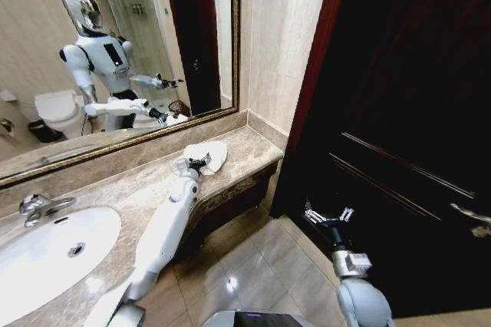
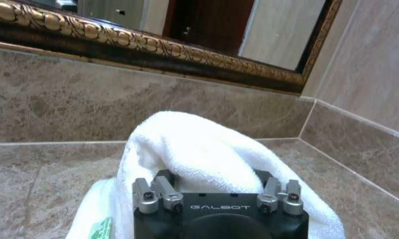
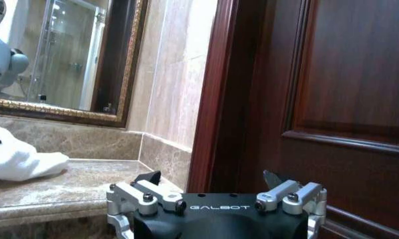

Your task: Discard the used towel into the hamper.

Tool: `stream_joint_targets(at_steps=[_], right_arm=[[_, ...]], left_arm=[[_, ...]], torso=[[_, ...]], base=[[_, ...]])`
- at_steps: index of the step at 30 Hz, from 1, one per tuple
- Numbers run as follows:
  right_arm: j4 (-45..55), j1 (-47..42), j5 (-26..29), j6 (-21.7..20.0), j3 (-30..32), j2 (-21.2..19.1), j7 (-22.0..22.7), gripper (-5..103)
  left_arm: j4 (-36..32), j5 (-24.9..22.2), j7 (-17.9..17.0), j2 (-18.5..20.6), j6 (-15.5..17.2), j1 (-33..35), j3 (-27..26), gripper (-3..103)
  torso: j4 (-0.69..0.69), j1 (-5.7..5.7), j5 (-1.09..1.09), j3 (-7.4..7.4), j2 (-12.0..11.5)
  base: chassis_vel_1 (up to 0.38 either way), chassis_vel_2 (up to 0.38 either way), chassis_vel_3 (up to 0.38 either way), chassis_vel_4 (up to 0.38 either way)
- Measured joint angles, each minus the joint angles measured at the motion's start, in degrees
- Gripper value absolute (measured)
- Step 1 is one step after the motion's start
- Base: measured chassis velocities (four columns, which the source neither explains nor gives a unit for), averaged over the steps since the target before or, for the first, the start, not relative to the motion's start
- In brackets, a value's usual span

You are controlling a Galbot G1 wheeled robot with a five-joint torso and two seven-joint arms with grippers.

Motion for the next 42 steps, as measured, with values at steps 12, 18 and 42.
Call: stream_joint_targets(at_steps=[12, 18, 42], right_arm=[[0.63, -1.12, -0.49, 0.74, -0.20, 0.31, 0.33, 100], [0.31, -1.55, -1.23, 1.11, -0.32, 0.55, 0.83, 100], [0.64, -0.99, -0.14, 2.45, -1.40, 1.57, 1.02, 100]], left_arm=[[-1.73, -0.18, 0.87, -0.22, -1.73, 2.06, -0.44, 42], [-2.42, -0.03, 1.52, 0.04, -2.08, 2.50, -0.59, 30], [-14.60, 15.16, 10.29, 1.77, -9.81, 15.55, -2.73, 6]], torso=[[0.00, 0.00, 0.00, 0.00, 0.00], [0.00, 0.00, 0.00, 0.00, 0.00], [0.00, -0.01, -0.01, 0.00, 0.00]], base=[[0.000, 0.000, 0.000, 0.000], [0.000, 0.000, 0.000, 0.000], [0.000, 0.000, 0.000, 0.000]])
